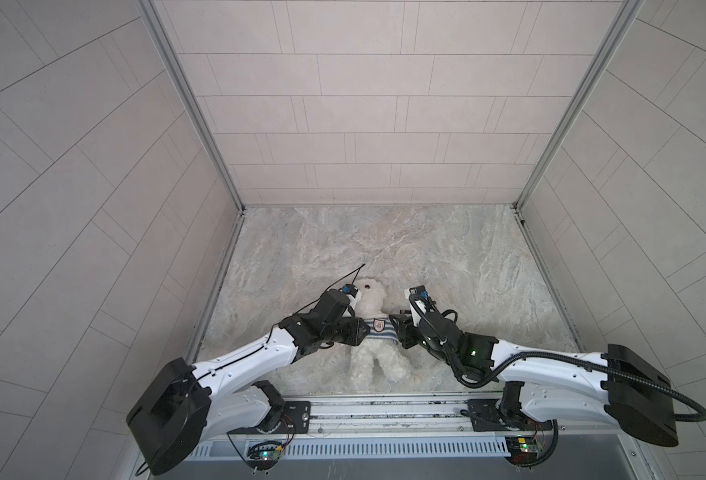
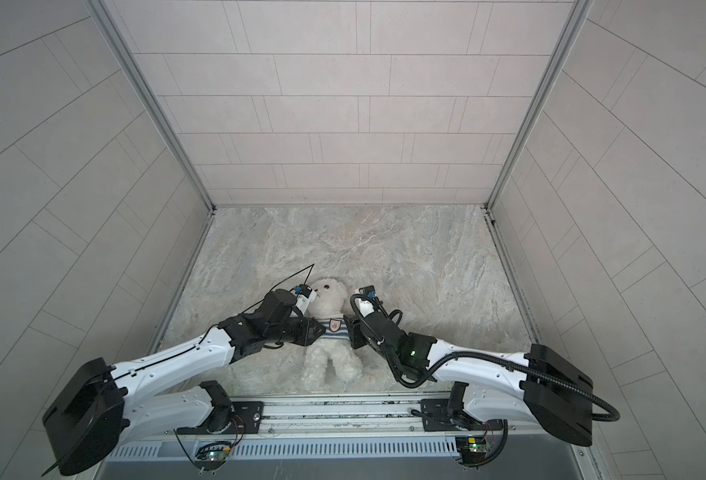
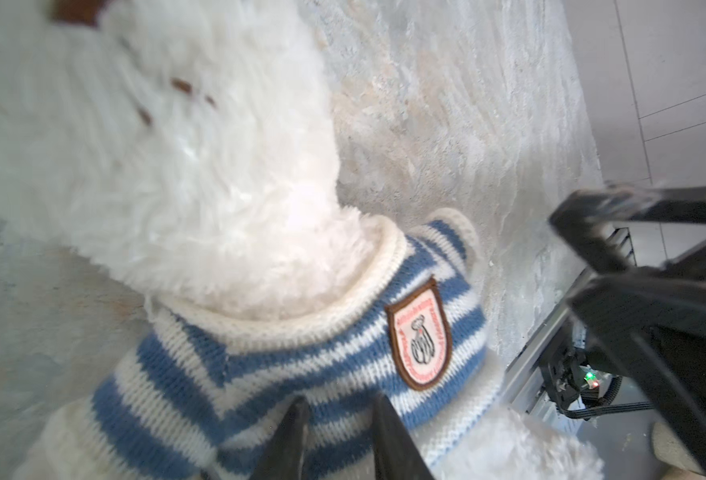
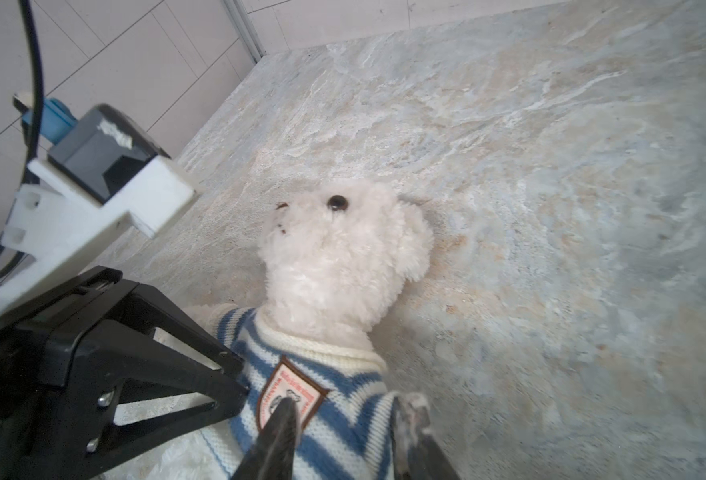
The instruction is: Dress the teddy bear
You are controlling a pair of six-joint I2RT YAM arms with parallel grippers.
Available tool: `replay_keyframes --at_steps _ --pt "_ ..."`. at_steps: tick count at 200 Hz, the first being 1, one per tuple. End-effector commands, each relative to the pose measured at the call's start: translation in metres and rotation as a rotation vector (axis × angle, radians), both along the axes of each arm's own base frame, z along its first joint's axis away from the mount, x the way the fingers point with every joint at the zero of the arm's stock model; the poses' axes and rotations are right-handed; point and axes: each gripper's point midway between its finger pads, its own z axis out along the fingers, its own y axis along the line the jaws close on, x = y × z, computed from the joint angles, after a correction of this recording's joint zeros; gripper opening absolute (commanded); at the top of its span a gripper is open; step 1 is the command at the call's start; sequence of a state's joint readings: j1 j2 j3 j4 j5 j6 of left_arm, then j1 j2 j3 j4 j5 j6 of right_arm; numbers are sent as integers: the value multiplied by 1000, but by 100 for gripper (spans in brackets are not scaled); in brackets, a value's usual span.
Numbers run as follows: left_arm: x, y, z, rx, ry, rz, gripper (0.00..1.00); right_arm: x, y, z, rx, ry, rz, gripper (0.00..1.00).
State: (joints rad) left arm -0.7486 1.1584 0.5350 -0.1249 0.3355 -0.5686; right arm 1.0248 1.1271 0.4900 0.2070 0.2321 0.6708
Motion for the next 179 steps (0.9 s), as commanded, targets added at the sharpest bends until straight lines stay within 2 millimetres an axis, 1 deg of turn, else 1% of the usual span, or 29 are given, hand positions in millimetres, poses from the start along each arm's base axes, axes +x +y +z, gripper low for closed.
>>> replay_keyframes --at_steps 1,25,43,67,109,138,179 --pt "-3 5 -16 26 21 10 30 -2 -25 -17 -61 40 -57 41" --pt "-5 11 -29 65 37 20 28 -2 -32 -20 -71 45 -59 42" --pt "-4 17 -34 95 34 36 26 -1 -30 -20 -79 47 -41 42" --pt "-1 26 -39 115 41 67 24 -1 -27 -26 -82 62 -23 42" --pt "3 40 -46 126 61 111 20 1 -14 -32 -79 72 21 40" --pt "4 42 -46 136 50 104 19 5 -4 -32 -73 69 43 40" --pt "6 42 -47 130 50 106 17 7 18 -30 -48 73 106 38"
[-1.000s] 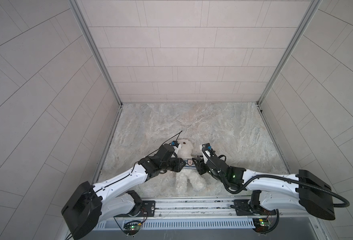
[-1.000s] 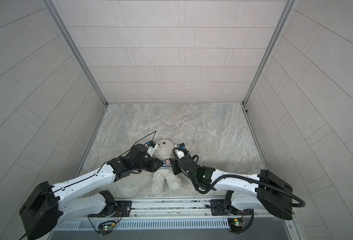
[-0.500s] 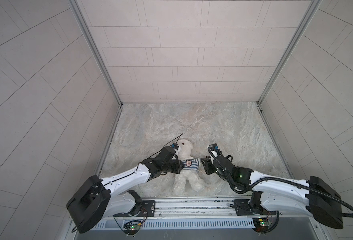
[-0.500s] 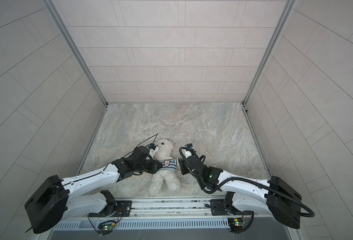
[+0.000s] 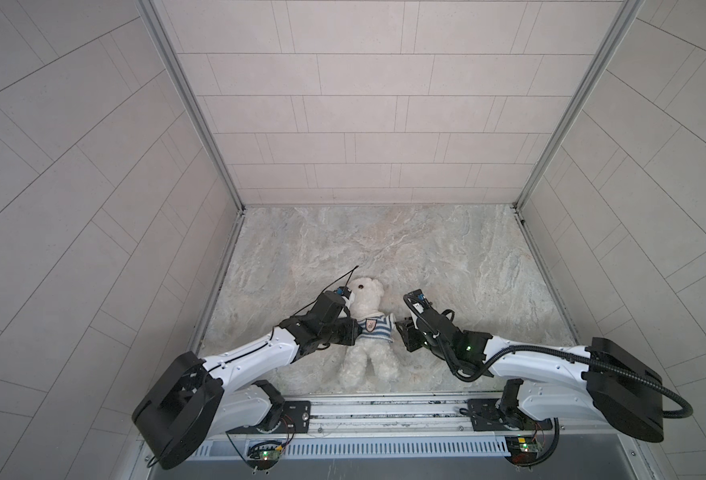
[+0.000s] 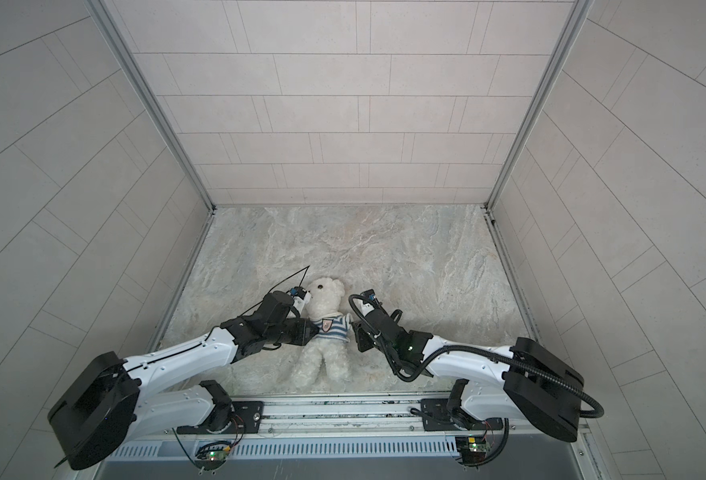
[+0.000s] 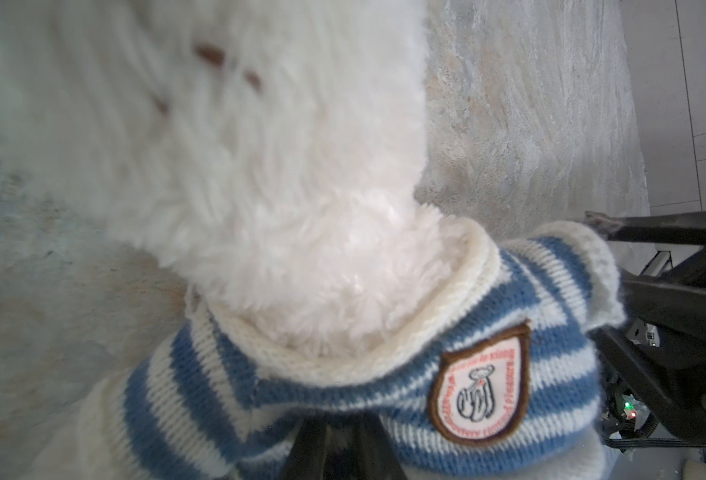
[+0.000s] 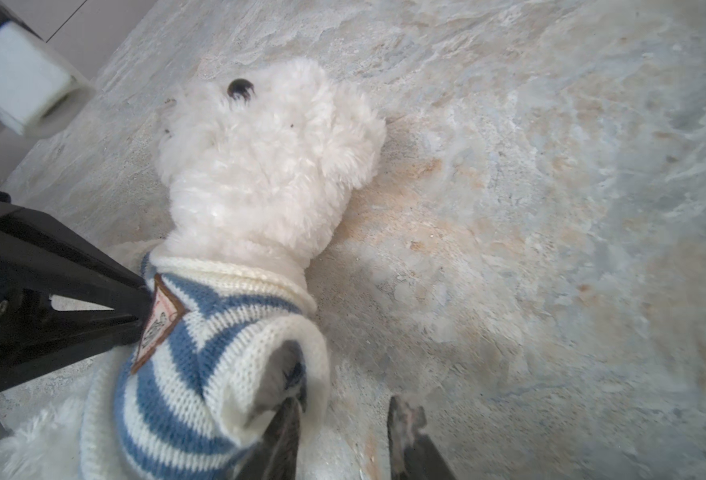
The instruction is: Dress the teddy bear
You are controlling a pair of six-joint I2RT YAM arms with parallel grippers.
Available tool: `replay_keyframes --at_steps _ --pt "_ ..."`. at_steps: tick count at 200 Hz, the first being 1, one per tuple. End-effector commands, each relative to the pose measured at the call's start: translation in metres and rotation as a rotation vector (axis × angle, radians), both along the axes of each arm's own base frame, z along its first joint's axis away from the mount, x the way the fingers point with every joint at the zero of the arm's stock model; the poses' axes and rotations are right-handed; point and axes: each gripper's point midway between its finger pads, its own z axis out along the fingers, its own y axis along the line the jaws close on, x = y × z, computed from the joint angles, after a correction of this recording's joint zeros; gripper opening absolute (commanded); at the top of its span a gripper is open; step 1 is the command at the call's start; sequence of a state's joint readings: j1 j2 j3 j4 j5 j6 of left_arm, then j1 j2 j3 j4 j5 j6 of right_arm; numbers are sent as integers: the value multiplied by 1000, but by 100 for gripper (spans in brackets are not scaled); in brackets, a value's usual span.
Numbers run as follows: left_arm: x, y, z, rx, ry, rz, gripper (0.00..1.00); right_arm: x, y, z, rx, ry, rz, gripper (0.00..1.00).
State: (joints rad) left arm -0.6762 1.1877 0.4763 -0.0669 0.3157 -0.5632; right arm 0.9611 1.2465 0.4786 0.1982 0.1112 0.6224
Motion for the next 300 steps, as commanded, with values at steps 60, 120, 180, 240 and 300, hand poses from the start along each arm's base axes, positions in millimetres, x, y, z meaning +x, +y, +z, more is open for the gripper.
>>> replay_keyframes --at_steps 60,120,180,240,300 --pt "6 21 -15 79 12 48 16 -2 52 13 106 28 121 33" --pt "34 26 -8 72 -23 105 16 -22 86 10 136 47 188 32" --pt "28 30 20 44 -80 102 23 -21 91 15 162 20 167 32" --pt "-7 12 52 -65 -73 -6 37 -21 82 19 161 -11 149 33" --pt "-1 8 29 -91 5 43 29 -23 81 23 167 -25 149 33"
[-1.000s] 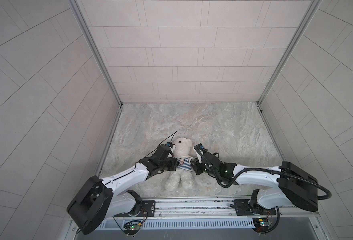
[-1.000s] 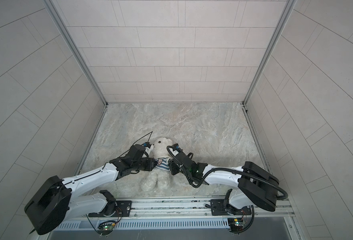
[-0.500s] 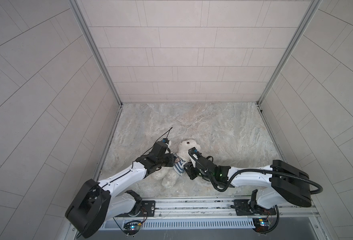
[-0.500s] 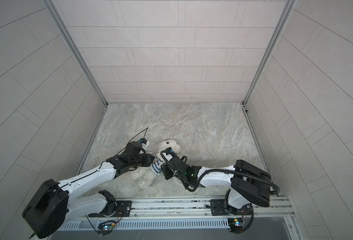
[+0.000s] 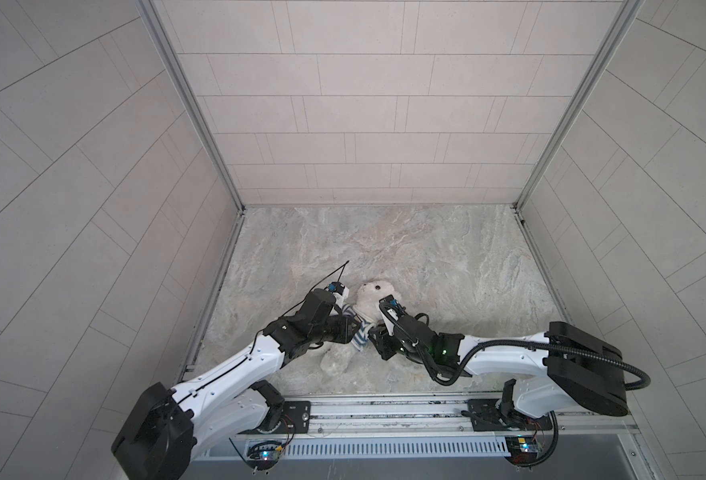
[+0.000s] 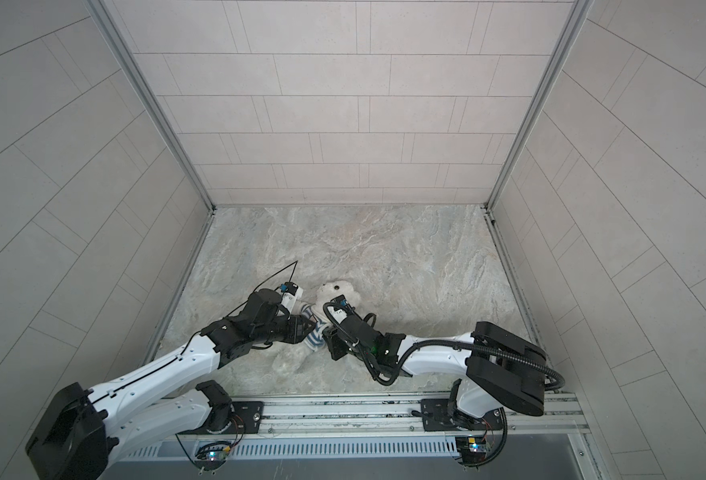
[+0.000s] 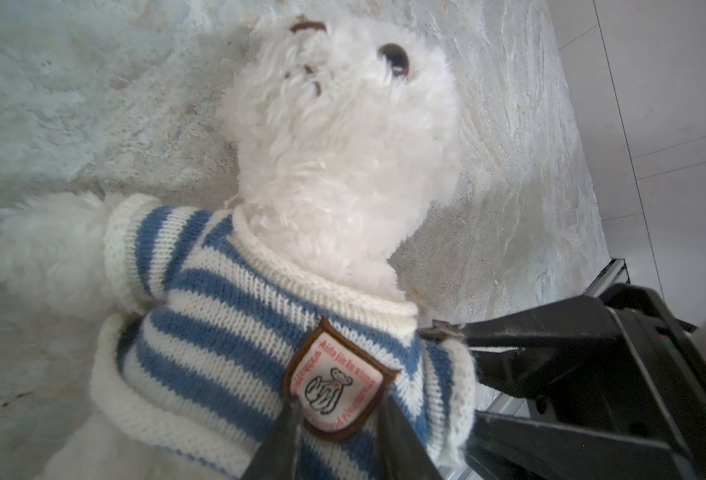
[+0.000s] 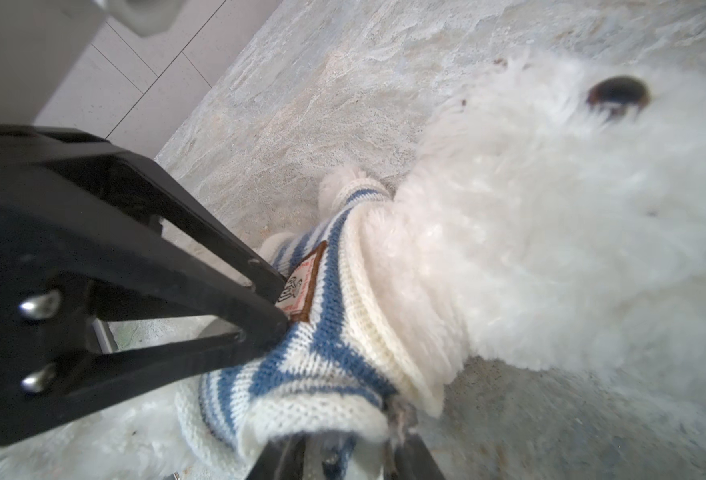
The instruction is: Dress the teddy bear
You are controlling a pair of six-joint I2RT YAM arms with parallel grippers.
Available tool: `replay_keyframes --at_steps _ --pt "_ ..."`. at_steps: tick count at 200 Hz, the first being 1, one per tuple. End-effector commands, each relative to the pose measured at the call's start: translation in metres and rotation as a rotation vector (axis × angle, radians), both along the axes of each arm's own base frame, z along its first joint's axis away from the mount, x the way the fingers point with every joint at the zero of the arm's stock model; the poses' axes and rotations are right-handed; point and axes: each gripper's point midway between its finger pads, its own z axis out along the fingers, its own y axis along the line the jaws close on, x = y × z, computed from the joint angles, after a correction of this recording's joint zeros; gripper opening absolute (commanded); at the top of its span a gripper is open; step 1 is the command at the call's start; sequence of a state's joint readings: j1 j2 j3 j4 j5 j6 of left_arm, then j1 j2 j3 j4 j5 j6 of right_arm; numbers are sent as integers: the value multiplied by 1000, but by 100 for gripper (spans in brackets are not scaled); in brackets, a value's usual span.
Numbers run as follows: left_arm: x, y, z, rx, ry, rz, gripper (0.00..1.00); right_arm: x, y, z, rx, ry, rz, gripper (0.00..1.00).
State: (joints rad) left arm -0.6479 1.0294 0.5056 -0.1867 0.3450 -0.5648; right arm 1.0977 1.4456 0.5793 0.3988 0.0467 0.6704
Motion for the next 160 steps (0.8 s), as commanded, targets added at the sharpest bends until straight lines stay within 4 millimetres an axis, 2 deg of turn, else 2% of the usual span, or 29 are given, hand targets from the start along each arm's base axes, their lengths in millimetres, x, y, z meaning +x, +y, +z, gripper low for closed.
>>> replay_keyframes --at_steps 1,22,65,131,160 --pt "3 0 -8 -35 44 32 29 0 0 13 36 -29 -16 33" --pt "6 2 -11 -38 49 33 23 -2 -1 13 39 -30 -15 31" --pt "8 11 -29 -10 80 50 9 -10 -3 17 54 -55 1 20" --pt "7 13 -35 -1 97 48 1 -12 -3 18 52 -76 -19 3" --pt "4 15 -38 7 105 45 0 -12 -3 27 63 -113 -32 2"
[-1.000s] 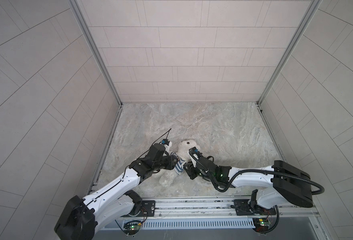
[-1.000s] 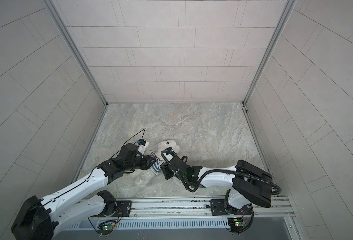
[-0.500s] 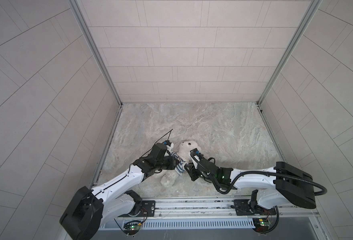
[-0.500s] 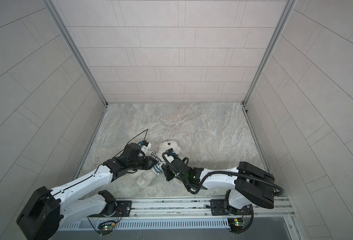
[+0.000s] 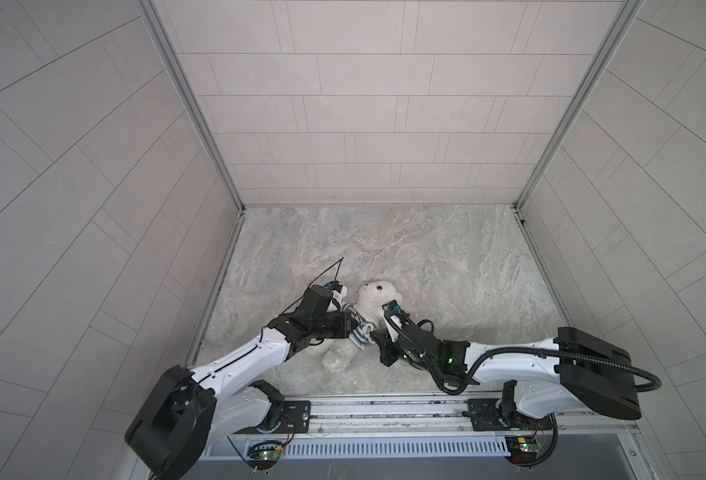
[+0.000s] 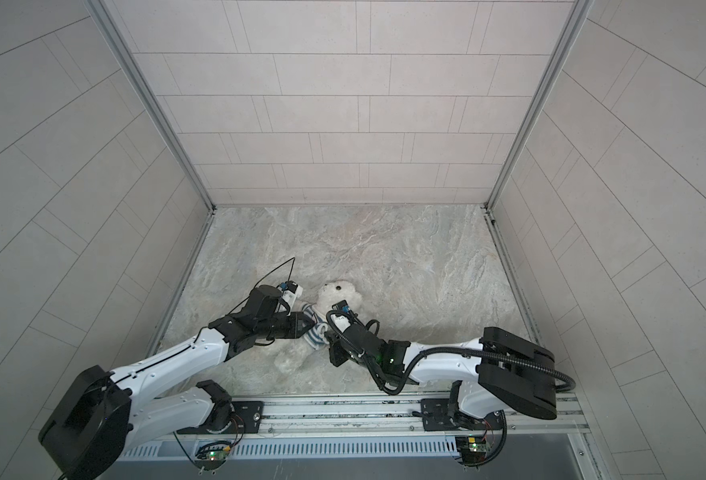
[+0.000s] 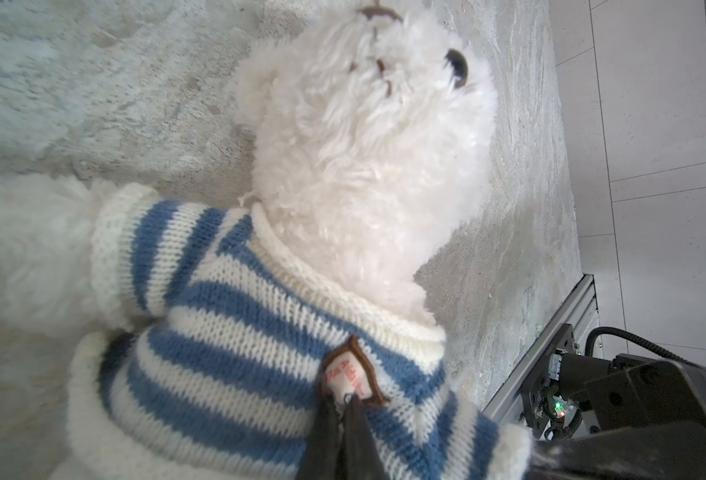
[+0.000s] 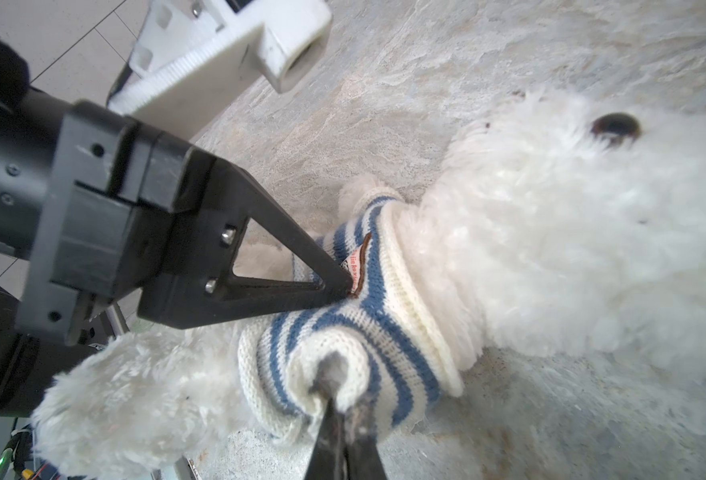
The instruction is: Dress the teddy bear
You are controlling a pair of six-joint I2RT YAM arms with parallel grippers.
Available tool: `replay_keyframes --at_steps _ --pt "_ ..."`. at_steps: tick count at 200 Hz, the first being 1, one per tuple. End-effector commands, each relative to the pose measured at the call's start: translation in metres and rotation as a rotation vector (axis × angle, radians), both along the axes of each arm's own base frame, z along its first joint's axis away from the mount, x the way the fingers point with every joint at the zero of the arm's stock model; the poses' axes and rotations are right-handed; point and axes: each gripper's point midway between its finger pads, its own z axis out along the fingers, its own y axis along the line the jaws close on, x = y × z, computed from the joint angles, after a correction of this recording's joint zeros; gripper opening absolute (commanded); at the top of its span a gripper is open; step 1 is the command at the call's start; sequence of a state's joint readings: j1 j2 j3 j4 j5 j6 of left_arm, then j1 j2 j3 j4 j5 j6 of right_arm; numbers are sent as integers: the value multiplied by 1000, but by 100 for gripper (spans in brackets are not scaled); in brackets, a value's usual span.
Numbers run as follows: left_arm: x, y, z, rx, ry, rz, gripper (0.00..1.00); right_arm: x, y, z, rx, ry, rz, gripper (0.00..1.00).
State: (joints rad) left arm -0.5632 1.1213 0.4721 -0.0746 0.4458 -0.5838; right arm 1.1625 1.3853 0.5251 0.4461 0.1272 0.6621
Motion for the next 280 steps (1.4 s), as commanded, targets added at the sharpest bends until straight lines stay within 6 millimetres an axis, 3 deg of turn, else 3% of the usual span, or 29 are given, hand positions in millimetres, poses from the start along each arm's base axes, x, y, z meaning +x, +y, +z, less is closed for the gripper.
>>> replay_keyframes --at_steps 1,39,100,138,185,232,280 --pt "-8 13 -22 66 42 14 0 2 0 16 38 -49 -30 2" --pt "-6 13 -23 70 40 17 0 -2 -1 39 98 -135 -31 4" --pt "-7 12 -25 70 50 5 0 -6 0 40 92 -145 -23 5" --pt "-7 12 -26 74 54 7 0 -9 0 55 117 -209 -28 11" --pt "-7 13 -25 77 50 5 0 -7 -5 51 74 -189 -50 18" --pt "-7 12 -25 72 51 2 0 -4 -10 35 17 -163 -82 0" --pt "-9 13 -27 72 55 4 0 -3 2 24 -20 -128 -68 0"
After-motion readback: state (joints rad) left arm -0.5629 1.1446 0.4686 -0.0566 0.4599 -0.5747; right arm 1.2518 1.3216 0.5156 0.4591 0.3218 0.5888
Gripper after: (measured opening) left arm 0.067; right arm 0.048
